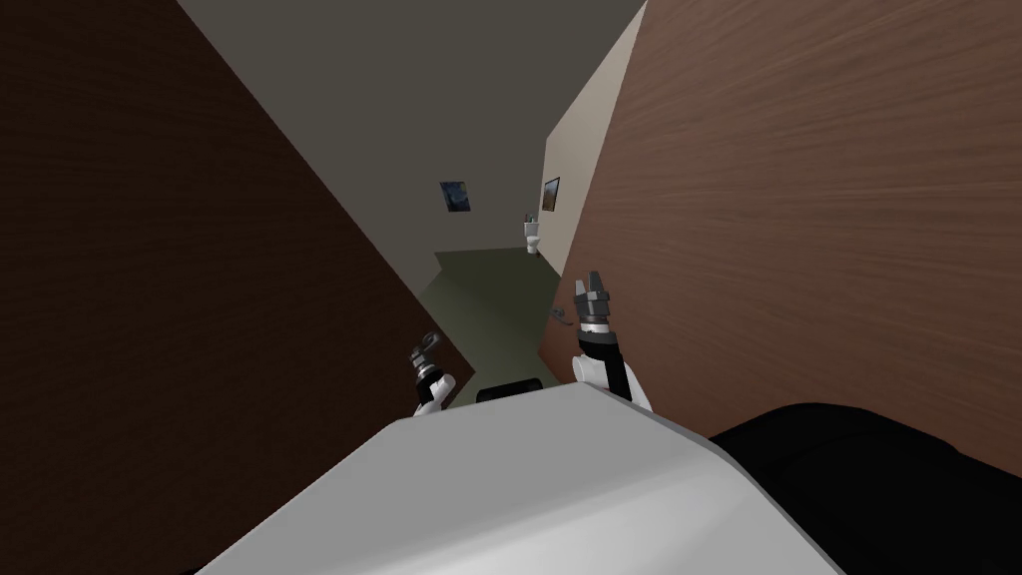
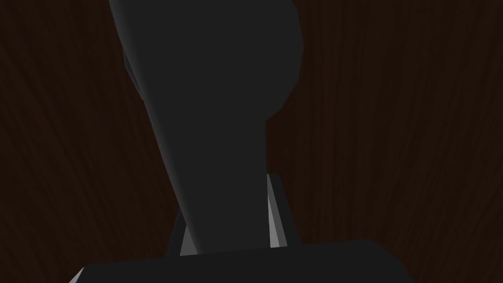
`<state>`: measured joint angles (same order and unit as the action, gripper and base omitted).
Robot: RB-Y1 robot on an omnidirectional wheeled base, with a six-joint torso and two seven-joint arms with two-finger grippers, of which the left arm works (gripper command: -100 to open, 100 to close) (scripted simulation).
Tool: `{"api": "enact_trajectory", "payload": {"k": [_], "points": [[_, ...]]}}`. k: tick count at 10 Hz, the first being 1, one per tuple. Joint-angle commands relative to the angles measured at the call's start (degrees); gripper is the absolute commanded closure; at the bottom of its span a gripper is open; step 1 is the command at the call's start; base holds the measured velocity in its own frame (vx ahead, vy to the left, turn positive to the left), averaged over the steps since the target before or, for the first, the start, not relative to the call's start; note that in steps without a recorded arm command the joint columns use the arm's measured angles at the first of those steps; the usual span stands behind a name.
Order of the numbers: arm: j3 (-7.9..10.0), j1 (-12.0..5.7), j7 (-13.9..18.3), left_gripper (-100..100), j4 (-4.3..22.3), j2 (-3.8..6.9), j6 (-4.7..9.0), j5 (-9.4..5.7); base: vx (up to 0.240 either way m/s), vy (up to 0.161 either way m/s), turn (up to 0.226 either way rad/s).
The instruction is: Push the door open
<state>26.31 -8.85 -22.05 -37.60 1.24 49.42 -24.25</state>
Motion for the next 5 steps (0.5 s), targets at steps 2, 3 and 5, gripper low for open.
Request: {"api": "enact_trajectory", "payload": {"k": [2, 3, 5], "points": [[1.09, 0.70, -0.8, 100, -1.8, 0.69, 0.71, -0.91, 0.120, 0.020, 0.020], [1.93, 0.86, -1.8, 100, -2.1, 0.04, 1.03, -2.44, 0.111, 0.023, -0.012], [2.45, 0.96, -2.5, 100, -2.4, -0.47, 1.23, -3.38, 0.154, 0.015, 0.007]]}}
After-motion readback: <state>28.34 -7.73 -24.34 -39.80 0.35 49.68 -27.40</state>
